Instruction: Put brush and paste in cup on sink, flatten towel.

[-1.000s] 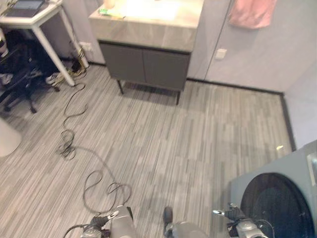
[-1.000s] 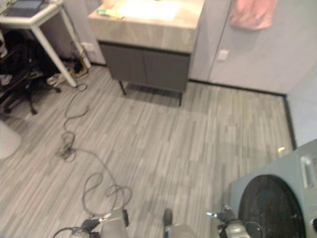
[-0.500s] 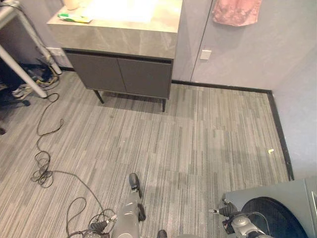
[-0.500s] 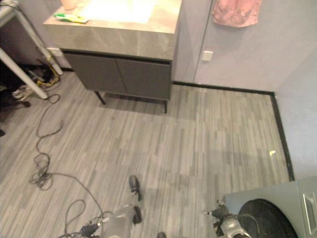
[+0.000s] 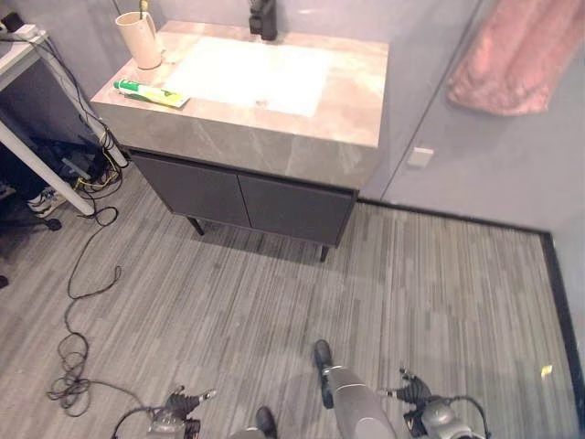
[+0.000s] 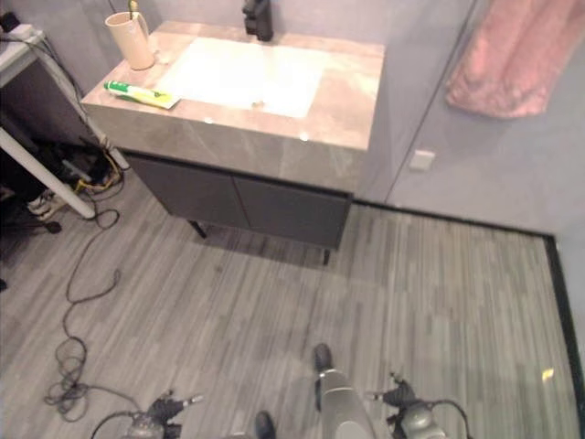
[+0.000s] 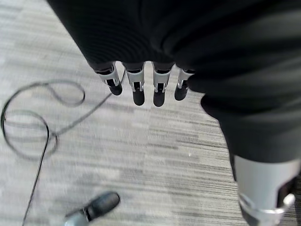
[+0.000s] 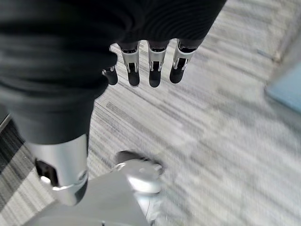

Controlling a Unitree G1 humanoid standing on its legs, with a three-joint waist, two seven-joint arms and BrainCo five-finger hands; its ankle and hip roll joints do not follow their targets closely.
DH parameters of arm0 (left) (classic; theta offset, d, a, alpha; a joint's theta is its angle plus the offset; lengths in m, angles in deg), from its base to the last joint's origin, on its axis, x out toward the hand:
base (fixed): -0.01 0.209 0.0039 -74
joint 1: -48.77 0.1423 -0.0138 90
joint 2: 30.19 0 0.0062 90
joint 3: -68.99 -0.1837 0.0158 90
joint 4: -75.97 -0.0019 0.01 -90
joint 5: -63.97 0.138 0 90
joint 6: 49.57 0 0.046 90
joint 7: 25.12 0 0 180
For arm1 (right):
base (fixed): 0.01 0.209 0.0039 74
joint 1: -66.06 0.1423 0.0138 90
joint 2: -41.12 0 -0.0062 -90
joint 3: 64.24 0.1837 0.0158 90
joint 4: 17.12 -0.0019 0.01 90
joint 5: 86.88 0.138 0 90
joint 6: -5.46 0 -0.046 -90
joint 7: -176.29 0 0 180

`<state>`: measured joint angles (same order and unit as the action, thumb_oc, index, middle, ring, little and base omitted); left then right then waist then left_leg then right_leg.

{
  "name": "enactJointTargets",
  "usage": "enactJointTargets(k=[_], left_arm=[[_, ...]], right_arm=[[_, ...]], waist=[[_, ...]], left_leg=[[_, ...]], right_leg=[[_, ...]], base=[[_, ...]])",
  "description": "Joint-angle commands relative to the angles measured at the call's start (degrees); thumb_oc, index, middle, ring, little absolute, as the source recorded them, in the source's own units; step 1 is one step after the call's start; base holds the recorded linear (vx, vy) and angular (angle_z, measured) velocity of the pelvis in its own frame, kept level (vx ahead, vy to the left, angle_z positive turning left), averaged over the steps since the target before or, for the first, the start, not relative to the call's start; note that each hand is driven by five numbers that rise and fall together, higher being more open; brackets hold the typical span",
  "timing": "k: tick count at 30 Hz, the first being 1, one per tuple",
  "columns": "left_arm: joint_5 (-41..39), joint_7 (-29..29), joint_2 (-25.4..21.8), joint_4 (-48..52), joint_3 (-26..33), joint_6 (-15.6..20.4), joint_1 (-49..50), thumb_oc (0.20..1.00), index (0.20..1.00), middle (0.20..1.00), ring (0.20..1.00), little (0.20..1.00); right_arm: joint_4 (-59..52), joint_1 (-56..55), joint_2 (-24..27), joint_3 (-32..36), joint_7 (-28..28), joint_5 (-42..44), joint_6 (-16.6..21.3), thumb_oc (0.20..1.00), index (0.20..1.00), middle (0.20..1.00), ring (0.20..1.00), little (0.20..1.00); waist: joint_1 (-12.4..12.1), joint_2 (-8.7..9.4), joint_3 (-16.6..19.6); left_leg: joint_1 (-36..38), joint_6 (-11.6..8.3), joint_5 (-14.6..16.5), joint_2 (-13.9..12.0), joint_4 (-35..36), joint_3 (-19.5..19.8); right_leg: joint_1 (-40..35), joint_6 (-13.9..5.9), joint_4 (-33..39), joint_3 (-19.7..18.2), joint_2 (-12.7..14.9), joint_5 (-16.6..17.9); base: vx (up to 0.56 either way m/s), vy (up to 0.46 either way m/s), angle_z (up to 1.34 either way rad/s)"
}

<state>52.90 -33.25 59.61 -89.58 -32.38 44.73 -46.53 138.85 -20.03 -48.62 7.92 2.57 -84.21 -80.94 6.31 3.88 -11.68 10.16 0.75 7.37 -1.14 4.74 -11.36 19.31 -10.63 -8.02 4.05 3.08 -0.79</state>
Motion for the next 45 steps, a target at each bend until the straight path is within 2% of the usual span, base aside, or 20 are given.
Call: enactJointTargets(k=[1, 4, 6, 9, 10, 11, 12, 15, 18, 23, 26, 27, 29, 30, 32, 35, 38, 40, 41, 45], left_arm=[[4.28, 0.73, 1.02, 0.78, -0.90, 0.43, -3.90, 1.000, 1.000, 1.000, 1.000, 1.000], [5.16, 0.76, 1.94, 0.56, -1.72, 0.35, -3.32, 1.000, 1.000, 1.000, 1.000, 1.000], [4.77, 1.06, 2.79, 0.81, -2.45, 0.21, -3.47, 1.000, 1.000, 1.000, 1.000, 1.000], [4.43, 1.00, 2.73, 1.06, -2.67, 0.26, -3.85, 1.000, 1.000, 1.000, 1.000, 1.000], [3.43, 0.42, 2.64, 1.56, -3.06, 0.30, -4.71, 1.000, 1.000, 1.000, 1.000, 1.000], [3.43, 0.42, 2.64, 1.56, -3.06, 0.29, -4.72, 1.000, 1.000, 1.000, 1.000, 1.000], [3.72, 0.33, 2.65, 1.70, -3.20, 0.16, -4.93, 1.000, 1.000, 1.000, 1.000, 1.000], [4.10, 0.03, 2.44, 1.43, -3.20, 0.33, -4.69, 1.000, 1.000, 1.000, 1.000, 1.000], [3.59, -0.32, 2.39, 0.84, -2.62, 0.46, -4.08, 1.000, 1.000, 1.000, 1.000, 1.000], [3.48, -1.16, 2.49, 0.66, -2.50, 0.86, -3.70, 1.000, 1.000, 1.000, 1.000, 1.000], [3.45, -1.20, 2.29, 0.31, -2.06, 0.80, -2.93, 1.000, 1.000, 1.000, 1.000, 1.000], [3.83, -1.13, 1.87, 0.20, -2.73, 0.87, -3.34, 1.000, 1.000, 1.000, 1.000, 1.000], [3.79, -1.13, 1.64, 0.28, -2.91, 0.87, -3.57, 1.000, 1.000, 1.000, 1.000, 1.000], [4.33, -1.28, 1.06, 0.57, -3.39, 1.02, -3.85, 1.000, 1.000, 1.000, 1.000, 1.000], [4.26, -1.49, -0.08, 1.01, -2.84, 1.01, -4.14, 1.000, 1.000, 1.000, 1.000, 1.000], [3.55, -1.50, -0.83, 1.72, -2.24, 1.01, -4.05, 1.000, 1.000, 1.000, 1.000, 1.000], [3.78, -0.97, -1.68, 1.77, -1.67, 0.74, -3.78, 1.000, 1.000, 1.000, 1.000, 1.000], [4.04, -0.68, -1.74, 1.41, -1.15, 0.60, -3.39, 1.000, 1.000, 1.000, 1.000, 1.000], [3.55, -0.32, -1.70, 1.31, -0.57, 0.47, -3.10, 1.000, 1.000, 1.000, 1.000, 1.000], [3.83, 0.15, -1.12, 0.94, -0.19, 0.18, -2.70, 1.000, 1.000, 1.000, 1.000, 1.000]], right_arm=[[-1.02, 1.32, 3.09, 0.46, 0.90, 1.29, 0.33, 1.000, 1.000, 1.000, 1.000, 1.000], [0.45, 0.76, 3.31, 0.79, 0.97, 1.66, 0.36, 1.000, 1.000, 1.000, 1.000, 1.000], [1.65, 0.84, 4.42, 0.93, 1.23, 1.27, 0.35, 1.000, 1.000, 1.000, 1.000, 1.000], [1.66, 0.97, 4.72, 0.99, 1.41, 1.33, 0.31, 1.000, 1.000, 1.000, 1.000, 1.000], [1.62, 1.47, 5.26, 1.06, 1.94, 1.72, 0.24, 1.000, 1.000, 1.000, 1.000, 1.000], [1.64, 1.48, 5.26, 1.06, 1.94, 1.72, 0.25, 1.000, 1.000, 1.000, 1.000, 1.000], [2.13, 1.34, 5.39, 0.98, 2.22, 1.45, -0.02, 1.000, 1.000, 1.000, 1.000, 1.000], [2.61, 1.02, 5.40, 1.04, 2.28, 1.20, 0.02, 1.000, 1.000, 1.000, 1.000, 1.000], [3.22, 0.72, 5.10, 0.73, 2.44, -0.02, -0.09, 1.000, 1.000, 1.000, 1.000, 1.000], [3.36, 0.34, 5.40, 1.12, 2.30, -1.11, -0.33, 1.000, 1.000, 1.000, 1.000, 1.000], [3.36, 0.32, 5.31, 1.23, 2.19, -1.98, -0.69, 1.000, 1.000, 1.000, 1.000, 1.000], [3.43, 0.74, 4.92, 2.16, 2.29, -1.31, -0.71, 1.000, 1.000, 1.000, 1.000, 1.000], [3.41, 1.02, 4.65, 2.57, 2.42, -0.96, -0.83, 1.000, 1.000, 1.000, 1.000, 1.000], [3.26, 1.78, 4.19, 2.63, 2.37, -0.98, -0.88, 1.000, 1.000, 1.000, 1.000, 1.000], [2.13, 3.08, 3.58, 1.82, 2.50, -1.44, -0.91, 1.000, 1.000, 1.000, 1.000, 1.000], [1.22, 3.75, 3.14, 1.38, 2.54, -1.17, -0.80, 1.000, 1.000, 1.000, 1.000, 1.000], [0.31, 3.84, 2.43, 0.73, 2.20, 0.00, -0.28, 1.000, 1.000, 1.000, 1.000, 1.000], [-0.26, 3.91, 2.10, 0.12, 2.23, -0.05, -0.06, 1.000, 1.000, 1.000, 1.000, 1.000], [-1.82, 3.73, 1.93, -0.45, 2.10, 0.39, 0.30, 1.000, 1.000, 1.000, 1.000, 1.000], [-3.77, 2.74, 2.18, -0.07, 2.29, 1.63, 0.60, 1.000, 1.000, 1.000, 1.000, 1.000]], waist=[[3.49, -3.40, -1.83], [3.09, -3.72, -0.36], [2.77, -3.54, 0.52], [2.68, -3.04, 0.26], [2.76, -2.20, -0.58], [2.72, -2.29, -0.58], [3.20, -2.17, -0.36], [2.92, -2.64, 0.19], [2.16, -4.11, 0.73], [1.60, -5.81, 0.53], [1.03, -6.35, 1.36], [1.09, -5.68, 1.21], [0.88, -5.35, 1.33], [0.54, -4.78, 1.56], [-0.22, -4.22, 0.91], [-1.02, -4.05, 0.49], [-0.32, -4.21, 0.26], [-0.56, -4.40, 0.08], [-0.17, -4.57, -0.39], [0.82, -4.64, -0.94]], left_leg=[[-3.86, -0.56, -5.30, 4.91, -2.48, -1.76], [-3.35, -1.12, -3.38, 5.15, -5.60, -0.75], [-7.09, -4.89, -5.88, 3.08, -17.12, -1.42], [-9.75, -6.31, -7.13, 2.16, -22.77, -1.85], [-13.91, -7.33, -9.14, -2.07, -27.54, -6.20], [-14.04, -7.35, -8.97, -2.21, -27.81, -6.22], [-13.42, -6.62, -7.79, -6.92, -22.15, -10.99], [-13.79, -6.01, -6.72, -6.25, -16.29, -8.21], [-15.78, -7.77, -13.53, -8.93, -6.58, -3.08], [-18.34, -10.35, -21.15, -14.84, -0.14, -5.55], [-17.26, -9.52, -18.68, -12.86, -1.57, -4.73], [-19.35, -8.60, -16.38, -10.52, -6.34, -5.33], [-19.78, -7.88, -14.96, -9.59, -7.80, -5.82], [-19.85, -6.18, -12.55, -7.20, -8.99, -7.16], [-18.87, -5.11, -11.49, -5.91, -8.32, -9.09], [-18.37, -4.44, -10.79, -5.27, -7.65, -10.25], [-16.04, -3.25, -10.81, -3.79, -4.94, -10.48], [-14.27, -2.83, -10.88, -3.12, -2.75, -11.65], [-12.28, -2.67, -10.70, -2.38, -0.60, -12.15], [-8.80, -2.79, -7.58, -0.78, 0.26, -12.73]], right_leg=[[-5.31, 3.20, 0.96, 1.41, -3.89, 6.59], [-9.26, 4.87, 4.17, 0.13, -4.18, 7.01], [-14.09, 6.32, 7.64, 2.19, -3.46, 6.29], [-14.65, 6.86, 7.78, 2.64, -2.95, 6.05], [-15.68, 7.58, 8.20, 3.97, -1.41, 4.86], [-15.63, 7.60, 8.17, 3.95, -1.52, 4.85], [-16.62, 6.89, 8.55, 5.19, -0.22, 3.94], [-16.75, 6.21, 8.65, 4.63, 0.30, 3.07], [-17.40, 5.54, 8.77, 3.35, 1.10, 1.95], [-19.58, 3.51, 8.07, 2.56, 4.87, 0.10], [-20.94, 2.23, 7.41, 0.84, 7.67, -0.23], [-21.32, 1.15, 6.65, -0.41, 10.44, 1.26], [-20.76, 0.81, 6.40, -1.13, 11.49, 2.11], [-19.35, 0.22, 5.42, -2.01, 14.25, 5.28], [-16.92, -0.02, 3.79, -0.44, 16.33, 9.82], [-15.72, 0.01, 2.26, 2.72, 16.57, 11.03], [-13.71, 1.23, -1.69, -1.42, 9.28, 6.42], [-12.89, 2.02, -2.47, 1.46, 6.84, 4.39], [-10.43, 2.82, -2.60, 2.49, 2.91, 2.95], [-9.25, 2.46, 1.05, 7.05, 0.57, 2.94]], base=[[0.45, -0.037, 0.66], [0.33, -0.075, 1.20], [0.33, -0.156, 0.54], [0.11, -0.080, 0.35], [0.07, -0.042, 0.01], [0.16, 0.019, 0.07], [0.09, 0.062, 0.21], [0.13, 0.125, 0.28], [0.20, 0.214, -0.06], [0.28, 0.375, -0.14], [0.23, 0.408, -0.37], [0.21, 0.432, -0.58], [0.15, 0.377, -0.28], [0.14, 0.492, -0.09], [0.06, 0.357, -0.50], [0.03, 0.221, -0.41], [0.13, 0.311, -0.36], [0.15, 0.280, 0.01], [0.16, 0.258, -0.01], [0.20, 0.159, -0.24]])
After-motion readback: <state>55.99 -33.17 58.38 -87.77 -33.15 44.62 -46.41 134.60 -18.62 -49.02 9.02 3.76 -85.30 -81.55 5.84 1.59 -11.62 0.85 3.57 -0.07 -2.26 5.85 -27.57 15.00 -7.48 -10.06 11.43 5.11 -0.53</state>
